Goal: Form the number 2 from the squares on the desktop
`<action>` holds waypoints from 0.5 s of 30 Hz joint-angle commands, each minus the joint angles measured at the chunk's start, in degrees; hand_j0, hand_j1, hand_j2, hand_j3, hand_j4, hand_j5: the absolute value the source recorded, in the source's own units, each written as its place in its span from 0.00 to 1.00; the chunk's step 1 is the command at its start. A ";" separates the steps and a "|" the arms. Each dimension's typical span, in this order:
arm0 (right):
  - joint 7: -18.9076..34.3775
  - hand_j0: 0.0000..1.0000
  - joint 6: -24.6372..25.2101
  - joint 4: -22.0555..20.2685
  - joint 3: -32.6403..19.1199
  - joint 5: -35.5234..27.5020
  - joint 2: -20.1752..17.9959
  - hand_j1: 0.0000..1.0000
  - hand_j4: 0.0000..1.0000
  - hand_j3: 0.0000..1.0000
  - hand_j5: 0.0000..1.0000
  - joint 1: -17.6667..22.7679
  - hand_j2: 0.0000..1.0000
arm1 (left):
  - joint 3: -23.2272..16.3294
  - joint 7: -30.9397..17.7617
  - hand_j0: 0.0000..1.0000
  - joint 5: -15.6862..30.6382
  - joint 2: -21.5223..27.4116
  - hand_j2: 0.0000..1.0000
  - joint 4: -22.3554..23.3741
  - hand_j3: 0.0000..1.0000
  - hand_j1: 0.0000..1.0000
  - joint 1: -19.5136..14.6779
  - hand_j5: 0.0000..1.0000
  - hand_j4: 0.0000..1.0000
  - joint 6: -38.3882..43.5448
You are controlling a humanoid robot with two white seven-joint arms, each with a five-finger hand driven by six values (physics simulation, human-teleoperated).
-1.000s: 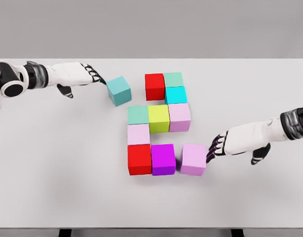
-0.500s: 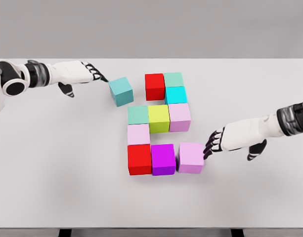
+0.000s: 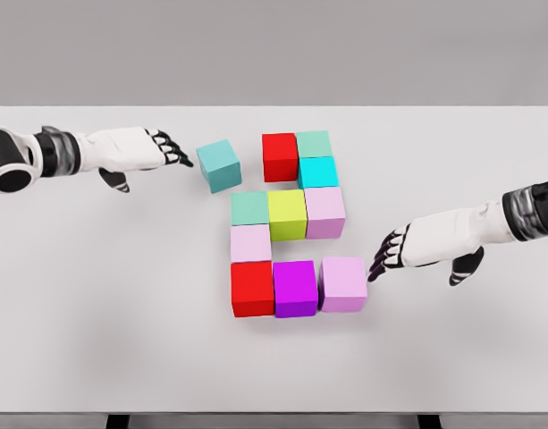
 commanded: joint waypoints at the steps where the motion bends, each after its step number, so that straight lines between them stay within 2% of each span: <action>1: -0.01 0.99 0.11 0.12 -0.05 -0.29 0.11 0.99 0.99 0.99 0.99 0.00 0.99 | 0.14 0.08 0.99 0.49 0.53 0.99 -1.26 0.99 0.99 0.00 0.99 0.99 0.09; 7: -0.01 0.99 0.11 -0.05 0.04 -0.29 1.07 0.99 0.99 0.99 0.99 0.00 0.99 | 0.23 -0.01 0.99 0.23 -0.26 0.99 -1.26 0.99 0.99 1.14 0.99 0.99 0.09; 15: -0.01 0.99 0.11 -0.05 -0.05 -0.29 1.51 0.99 0.99 0.99 0.99 0.09 0.99 | 0.40 -0.09 1.00 -0.13 -0.44 1.00 -0.91 1.00 1.00 0.79 1.00 1.00 0.09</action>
